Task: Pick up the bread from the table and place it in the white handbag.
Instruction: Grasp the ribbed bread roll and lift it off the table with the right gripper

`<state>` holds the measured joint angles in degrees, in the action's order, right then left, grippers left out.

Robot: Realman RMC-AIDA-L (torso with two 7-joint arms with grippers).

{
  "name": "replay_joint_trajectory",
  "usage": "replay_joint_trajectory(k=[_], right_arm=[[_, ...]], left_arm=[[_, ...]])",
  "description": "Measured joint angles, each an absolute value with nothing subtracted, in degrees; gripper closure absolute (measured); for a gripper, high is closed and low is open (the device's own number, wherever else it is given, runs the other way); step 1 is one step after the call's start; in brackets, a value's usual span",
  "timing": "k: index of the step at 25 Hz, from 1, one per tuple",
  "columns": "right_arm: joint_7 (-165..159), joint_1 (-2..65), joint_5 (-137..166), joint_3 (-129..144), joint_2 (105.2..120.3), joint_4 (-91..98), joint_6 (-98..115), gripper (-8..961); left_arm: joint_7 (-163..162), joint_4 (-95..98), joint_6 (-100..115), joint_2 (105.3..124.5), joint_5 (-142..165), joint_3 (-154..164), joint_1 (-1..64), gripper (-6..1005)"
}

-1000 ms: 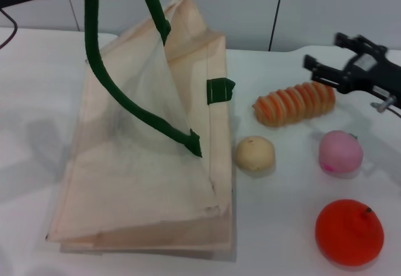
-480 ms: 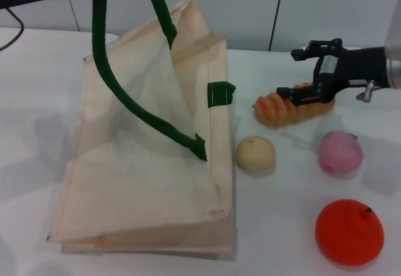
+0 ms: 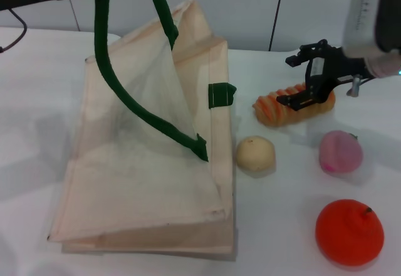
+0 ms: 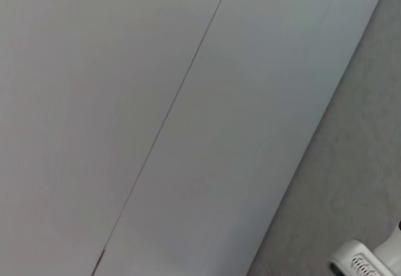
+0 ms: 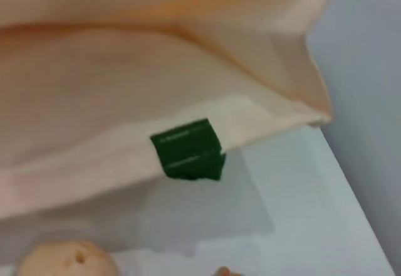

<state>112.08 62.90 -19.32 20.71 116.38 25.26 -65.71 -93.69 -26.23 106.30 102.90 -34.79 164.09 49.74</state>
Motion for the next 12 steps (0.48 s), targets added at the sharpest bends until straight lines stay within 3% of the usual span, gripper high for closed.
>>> replay_joint_trajectory(k=[12], right_arm=[[104.4, 65.2, -19.3, 33.4, 116.47, 19.1, -54.7, 86]], left_arm=[[-93.7, -26.2, 106.3, 103.01, -34.8, 164.0, 50.3, 854]])
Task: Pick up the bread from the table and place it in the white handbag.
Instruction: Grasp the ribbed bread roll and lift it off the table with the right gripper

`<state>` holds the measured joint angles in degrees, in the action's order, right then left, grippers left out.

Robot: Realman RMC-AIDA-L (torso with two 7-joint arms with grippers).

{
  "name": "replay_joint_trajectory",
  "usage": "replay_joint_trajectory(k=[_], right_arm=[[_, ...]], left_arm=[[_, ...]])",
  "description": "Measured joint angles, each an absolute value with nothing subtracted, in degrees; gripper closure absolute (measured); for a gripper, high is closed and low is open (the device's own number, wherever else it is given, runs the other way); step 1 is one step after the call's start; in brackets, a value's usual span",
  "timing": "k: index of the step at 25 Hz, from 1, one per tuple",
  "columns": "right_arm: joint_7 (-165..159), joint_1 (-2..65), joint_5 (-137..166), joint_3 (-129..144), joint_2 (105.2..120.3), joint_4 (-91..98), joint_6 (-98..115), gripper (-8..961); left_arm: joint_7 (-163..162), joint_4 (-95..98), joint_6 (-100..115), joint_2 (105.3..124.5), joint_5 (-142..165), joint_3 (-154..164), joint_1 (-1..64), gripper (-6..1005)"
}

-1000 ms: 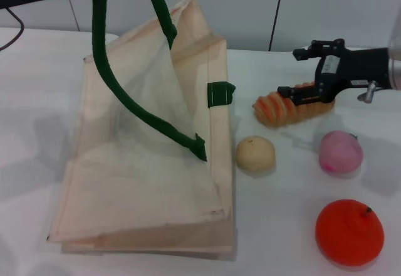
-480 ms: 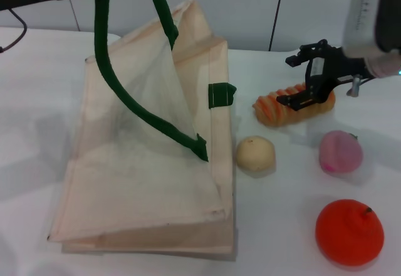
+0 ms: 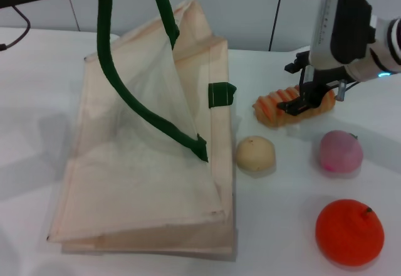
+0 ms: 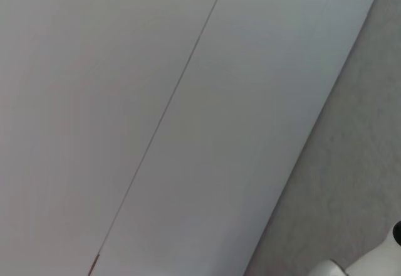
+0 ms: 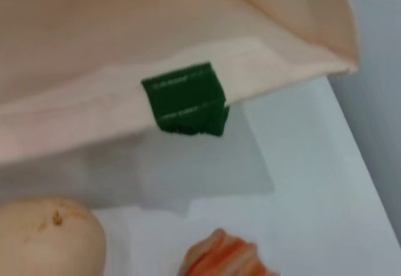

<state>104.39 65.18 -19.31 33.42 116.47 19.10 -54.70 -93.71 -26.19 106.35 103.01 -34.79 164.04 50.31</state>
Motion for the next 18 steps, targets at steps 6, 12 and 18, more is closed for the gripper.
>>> replay_joint_trajectory(k=[6, 12, 18], right_arm=[[102.8, 65.2, -19.2, 35.2, 116.5, 18.8, -53.8, 85], [100.0, 64.8, -19.1, 39.1, 116.53, 18.6, -52.5, 85], [99.4, 64.7, -19.1, 39.9, 116.54, 18.1, -52.2, 85]], left_arm=[[-93.8, -26.2, 106.4, 103.08, -34.8, 164.0, 50.4, 854], [-93.8, -26.1, 106.4, 103.08, -35.1, 164.0, 50.5, 854], [-93.8, -26.1, 106.4, 103.08, -35.2, 164.0, 50.5, 854]])
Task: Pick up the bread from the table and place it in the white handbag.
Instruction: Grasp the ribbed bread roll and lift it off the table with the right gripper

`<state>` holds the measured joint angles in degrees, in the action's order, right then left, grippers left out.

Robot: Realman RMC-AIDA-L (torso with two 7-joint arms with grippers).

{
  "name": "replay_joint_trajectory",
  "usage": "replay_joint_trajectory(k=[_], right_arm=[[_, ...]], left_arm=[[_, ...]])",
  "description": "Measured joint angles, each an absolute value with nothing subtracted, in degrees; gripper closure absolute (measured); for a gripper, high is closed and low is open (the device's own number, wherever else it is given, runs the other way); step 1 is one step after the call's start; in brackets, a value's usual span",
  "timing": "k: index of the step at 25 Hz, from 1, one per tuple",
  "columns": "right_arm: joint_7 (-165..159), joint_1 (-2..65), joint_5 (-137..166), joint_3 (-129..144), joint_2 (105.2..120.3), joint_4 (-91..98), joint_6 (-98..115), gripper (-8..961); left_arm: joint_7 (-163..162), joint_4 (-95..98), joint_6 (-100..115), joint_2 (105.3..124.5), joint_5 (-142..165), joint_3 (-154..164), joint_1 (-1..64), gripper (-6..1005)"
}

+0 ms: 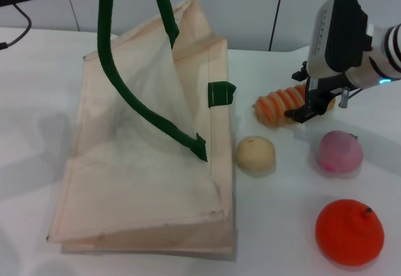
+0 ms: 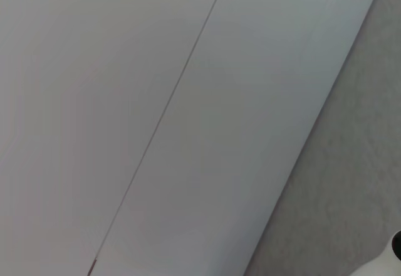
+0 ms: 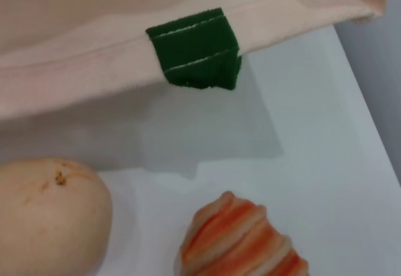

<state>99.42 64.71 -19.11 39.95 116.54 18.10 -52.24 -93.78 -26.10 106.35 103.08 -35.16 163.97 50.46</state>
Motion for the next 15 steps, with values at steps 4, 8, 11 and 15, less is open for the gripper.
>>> replay_joint_trajectory(k=[4, 8, 11, 15], right_arm=[[99.4, 64.6, -19.3, 40.1, 116.59, 17.9, -51.4, 85], [99.4, 65.0, -19.1, 40.1, 116.64, 15.1, -47.6, 85], [99.5, 65.1, -19.0, 40.3, 116.64, 14.4, -46.8, 85], [98.2, 65.2, -19.0, 41.9, 116.63, 14.4, -46.9, 87]], left_arm=[[-93.8, -26.1, 106.4, 103.09, -35.2, 163.9, 50.5, 853], [-93.8, -26.1, 106.3, 103.16, -35.2, 163.9, 50.4, 853], [-93.8, -26.1, 106.3, 103.27, -35.2, 163.9, 50.4, 853], [-93.8, -26.1, 106.3, 103.4, -35.2, 163.9, 50.4, 853]])
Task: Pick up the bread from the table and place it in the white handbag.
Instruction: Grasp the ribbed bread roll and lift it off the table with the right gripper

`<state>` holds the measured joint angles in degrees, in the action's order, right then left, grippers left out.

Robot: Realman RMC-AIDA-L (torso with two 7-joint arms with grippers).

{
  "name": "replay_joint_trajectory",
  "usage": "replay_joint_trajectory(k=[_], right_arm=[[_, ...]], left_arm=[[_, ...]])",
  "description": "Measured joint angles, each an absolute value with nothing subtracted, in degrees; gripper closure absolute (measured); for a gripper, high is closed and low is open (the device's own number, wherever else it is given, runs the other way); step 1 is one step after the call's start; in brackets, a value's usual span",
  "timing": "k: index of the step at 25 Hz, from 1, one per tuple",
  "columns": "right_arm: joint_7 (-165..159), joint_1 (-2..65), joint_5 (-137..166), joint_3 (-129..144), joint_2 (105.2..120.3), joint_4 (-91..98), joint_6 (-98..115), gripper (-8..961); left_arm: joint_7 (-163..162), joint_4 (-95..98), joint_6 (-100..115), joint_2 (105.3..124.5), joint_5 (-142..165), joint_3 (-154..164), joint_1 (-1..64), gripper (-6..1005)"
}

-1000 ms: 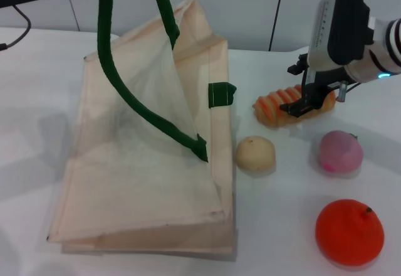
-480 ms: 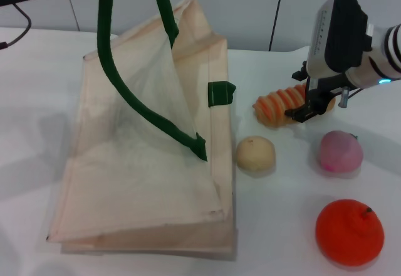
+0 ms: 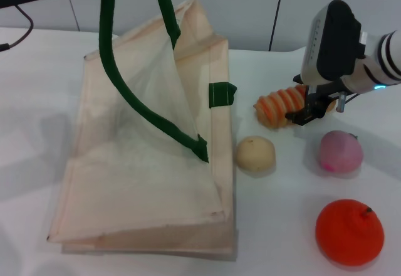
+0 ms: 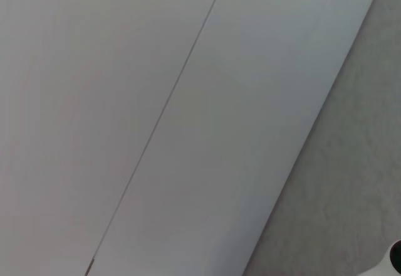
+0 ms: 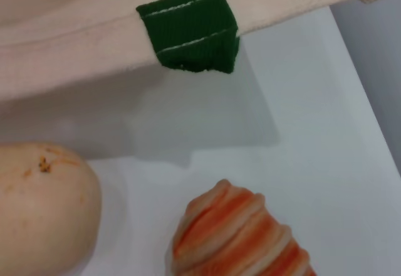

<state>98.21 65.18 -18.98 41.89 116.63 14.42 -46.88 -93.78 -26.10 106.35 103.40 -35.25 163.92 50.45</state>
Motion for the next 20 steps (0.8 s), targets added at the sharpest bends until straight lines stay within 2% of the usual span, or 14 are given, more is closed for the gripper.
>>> replay_joint_trajectory(k=[3, 8, 13, 20], right_arm=[[97.9, 65.4, -19.0, 43.3, 116.63, 14.4, -47.1, 90], [97.8, 65.1, -19.0, 45.6, 116.63, 14.4, -47.0, 175], [98.2, 64.8, -19.0, 46.2, 116.64, 14.4, -45.9, 335], [98.4, 64.6, -19.3, 45.9, 116.86, 14.3, -44.1, 379]], left_arm=[[-93.8, -26.1, 106.4, 103.42, -35.4, 163.9, 50.5, 853], [-93.8, -26.1, 106.1, 103.65, -35.4, 163.9, 50.6, 853], [-93.8, -26.0, 105.8, 103.8, -35.4, 163.9, 50.7, 853], [-93.8, -26.0, 105.7, 103.96, -35.4, 163.9, 50.9, 852]])
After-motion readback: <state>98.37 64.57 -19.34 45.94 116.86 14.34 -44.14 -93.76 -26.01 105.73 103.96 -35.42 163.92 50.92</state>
